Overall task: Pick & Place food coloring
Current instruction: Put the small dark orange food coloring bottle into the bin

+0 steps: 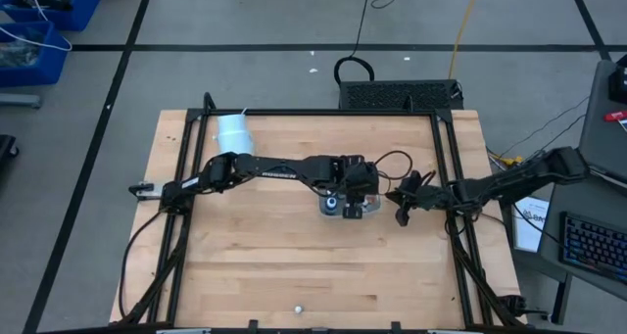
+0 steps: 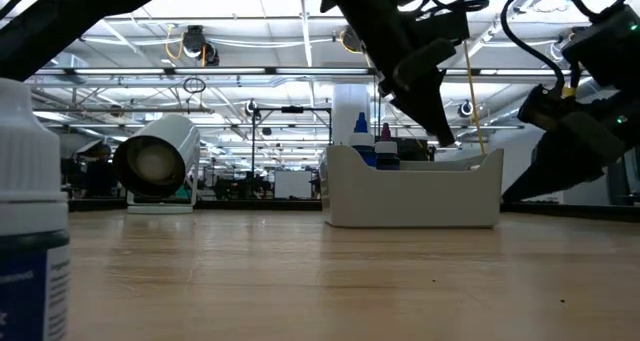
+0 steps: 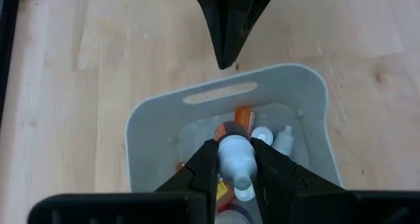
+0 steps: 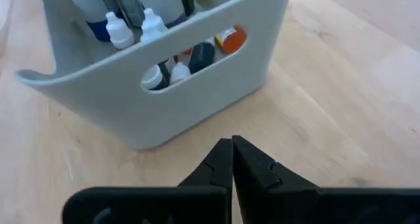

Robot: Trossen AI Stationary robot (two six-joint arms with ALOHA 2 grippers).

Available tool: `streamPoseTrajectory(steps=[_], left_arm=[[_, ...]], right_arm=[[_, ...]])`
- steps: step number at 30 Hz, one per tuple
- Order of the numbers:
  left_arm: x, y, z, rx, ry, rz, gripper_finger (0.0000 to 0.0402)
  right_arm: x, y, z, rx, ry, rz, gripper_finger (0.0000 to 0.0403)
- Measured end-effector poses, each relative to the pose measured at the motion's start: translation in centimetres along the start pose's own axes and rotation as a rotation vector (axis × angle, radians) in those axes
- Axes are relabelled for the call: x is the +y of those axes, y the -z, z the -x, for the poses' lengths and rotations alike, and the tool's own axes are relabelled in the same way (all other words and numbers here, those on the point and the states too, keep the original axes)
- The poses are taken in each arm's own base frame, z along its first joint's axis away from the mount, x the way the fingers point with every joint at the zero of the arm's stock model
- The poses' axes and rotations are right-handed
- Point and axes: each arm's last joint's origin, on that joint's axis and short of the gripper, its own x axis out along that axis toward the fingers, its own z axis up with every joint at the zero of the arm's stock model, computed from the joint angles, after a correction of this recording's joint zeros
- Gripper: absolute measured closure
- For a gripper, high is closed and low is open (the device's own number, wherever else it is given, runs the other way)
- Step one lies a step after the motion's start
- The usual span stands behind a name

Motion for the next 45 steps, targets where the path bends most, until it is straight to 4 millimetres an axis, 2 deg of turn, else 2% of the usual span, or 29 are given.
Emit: streamPoseTrajectory(steps=[14, 35, 45], left_arm=[[0.1, 0.2, 0.0, 0.02, 0.004, -0.005, 0.0328], [0.4, 0.5, -0.1, 0.037, 0.049, -0.002, 0.0328], [0.4, 0.5, -0.2, 0.035, 0.054, -0.008, 0.0328]], right_arm=[[0.7, -0.6, -1.1, -0.061, -0.027, 0.12, 0.0403], [1.5, -1.2, -2.1, -0.133, -0.098, 0.153, 0.0403], [1.1, -1.3, -3.1, -0.135, -0.1, 0.153, 0.0403]])
